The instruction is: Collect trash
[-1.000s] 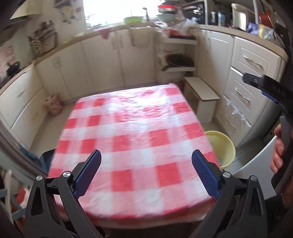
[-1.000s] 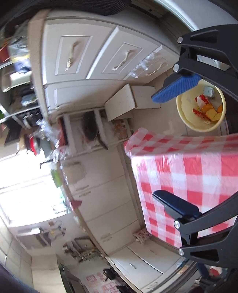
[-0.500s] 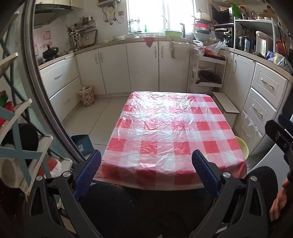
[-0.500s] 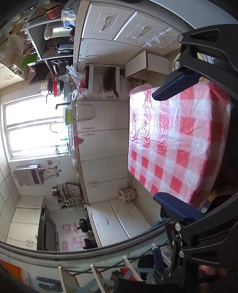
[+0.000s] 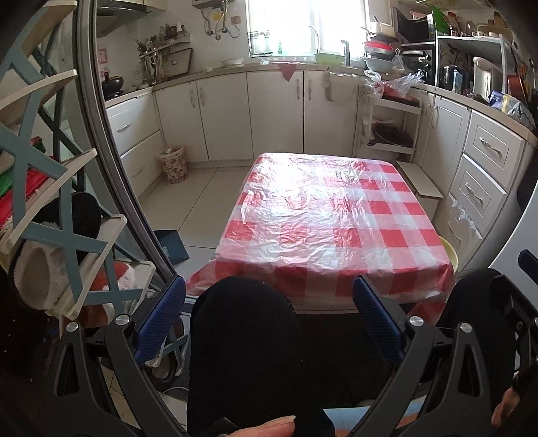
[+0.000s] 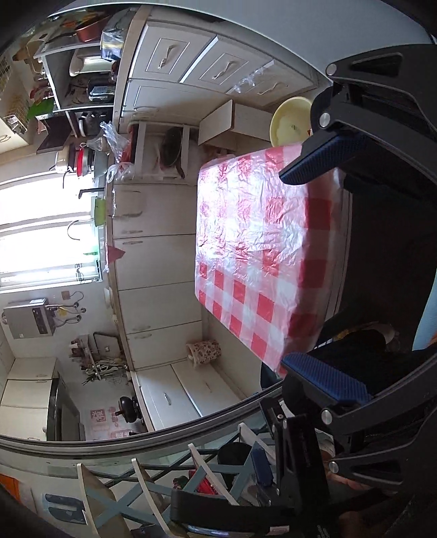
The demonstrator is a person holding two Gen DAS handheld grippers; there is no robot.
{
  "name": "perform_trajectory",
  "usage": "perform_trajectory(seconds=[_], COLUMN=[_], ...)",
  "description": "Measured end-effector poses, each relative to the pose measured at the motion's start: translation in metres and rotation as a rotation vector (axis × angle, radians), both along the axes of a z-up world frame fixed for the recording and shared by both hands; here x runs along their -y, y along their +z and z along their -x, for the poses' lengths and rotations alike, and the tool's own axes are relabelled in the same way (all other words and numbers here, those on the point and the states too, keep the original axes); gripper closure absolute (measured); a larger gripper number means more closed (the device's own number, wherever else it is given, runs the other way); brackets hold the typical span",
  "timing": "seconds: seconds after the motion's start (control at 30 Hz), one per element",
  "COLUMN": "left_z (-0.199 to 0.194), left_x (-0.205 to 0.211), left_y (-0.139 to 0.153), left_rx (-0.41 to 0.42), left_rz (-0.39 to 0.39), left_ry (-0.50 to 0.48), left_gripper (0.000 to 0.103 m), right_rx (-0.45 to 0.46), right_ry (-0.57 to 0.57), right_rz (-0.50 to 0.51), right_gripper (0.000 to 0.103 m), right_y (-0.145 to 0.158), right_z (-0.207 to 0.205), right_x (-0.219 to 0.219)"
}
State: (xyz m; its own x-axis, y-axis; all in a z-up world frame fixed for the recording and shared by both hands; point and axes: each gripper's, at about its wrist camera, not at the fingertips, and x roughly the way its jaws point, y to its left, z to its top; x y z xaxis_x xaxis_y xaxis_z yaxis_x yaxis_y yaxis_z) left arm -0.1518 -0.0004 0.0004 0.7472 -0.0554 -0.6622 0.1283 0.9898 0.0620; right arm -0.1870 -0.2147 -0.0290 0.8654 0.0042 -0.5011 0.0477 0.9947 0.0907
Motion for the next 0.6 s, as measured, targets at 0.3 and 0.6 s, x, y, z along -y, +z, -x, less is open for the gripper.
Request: perform_trajectory(seconds=[0.3, 0.6], left_z=[0.010, 0.012], left_x=[0.006, 0.008], left_y=[-0.004, -0.001], left_rx=[-0.008, 0.004], left_rz=[-0.007, -0.016], left_ry=[-0.005, 0.002], left_gripper=[0.008, 0.008], right_rx=[0.013, 0.038], right_ry=[0.009, -0.004], right_rz=[0.003, 0.013], right_gripper=[0.007, 0.007], right_y=[-0.002, 0.000], right_z=[0.006, 0.013], right_x=[-0.005, -0.002])
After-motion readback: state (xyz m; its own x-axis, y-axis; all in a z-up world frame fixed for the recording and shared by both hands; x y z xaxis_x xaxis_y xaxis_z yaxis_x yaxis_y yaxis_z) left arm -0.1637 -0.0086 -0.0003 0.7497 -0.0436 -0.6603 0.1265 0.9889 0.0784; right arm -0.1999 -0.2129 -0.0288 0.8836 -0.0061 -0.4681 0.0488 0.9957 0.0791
